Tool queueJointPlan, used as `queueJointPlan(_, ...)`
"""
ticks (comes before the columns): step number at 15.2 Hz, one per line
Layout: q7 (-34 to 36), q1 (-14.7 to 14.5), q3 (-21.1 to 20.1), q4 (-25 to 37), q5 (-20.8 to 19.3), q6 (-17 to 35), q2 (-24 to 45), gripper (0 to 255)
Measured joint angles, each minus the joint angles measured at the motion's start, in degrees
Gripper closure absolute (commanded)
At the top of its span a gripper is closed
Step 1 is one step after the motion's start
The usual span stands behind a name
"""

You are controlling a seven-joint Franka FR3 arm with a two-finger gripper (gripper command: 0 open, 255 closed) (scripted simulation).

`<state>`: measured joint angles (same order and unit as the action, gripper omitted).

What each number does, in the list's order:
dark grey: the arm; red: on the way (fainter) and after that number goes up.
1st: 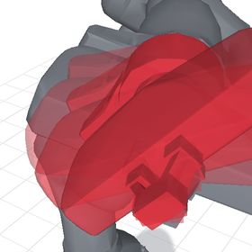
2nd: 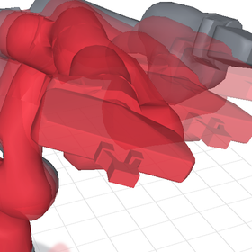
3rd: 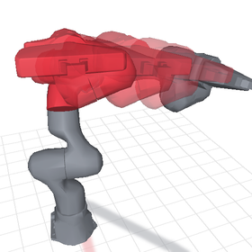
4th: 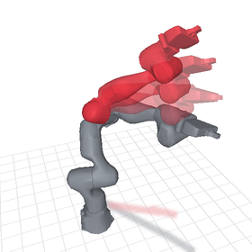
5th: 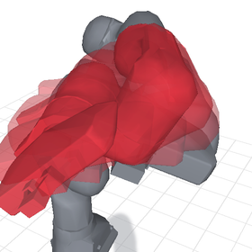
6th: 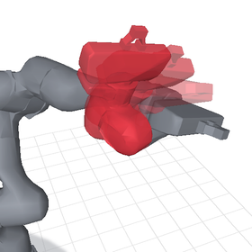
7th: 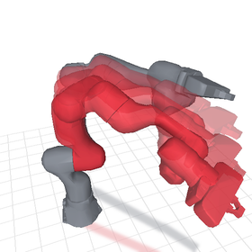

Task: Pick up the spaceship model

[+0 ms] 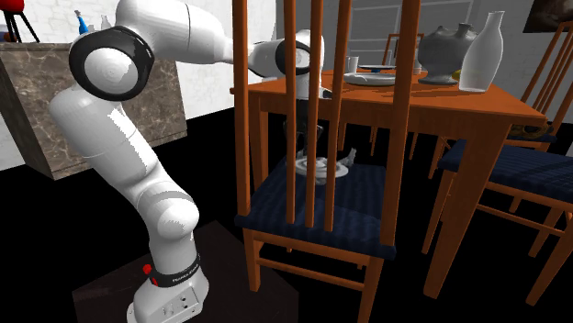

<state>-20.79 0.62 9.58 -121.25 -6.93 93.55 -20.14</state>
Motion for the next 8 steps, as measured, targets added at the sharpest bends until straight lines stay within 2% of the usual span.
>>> queueJointPlan(8, -0.4, -0.1, -0.3, 6.1, 0.2, -5.8, 0.4, 255)
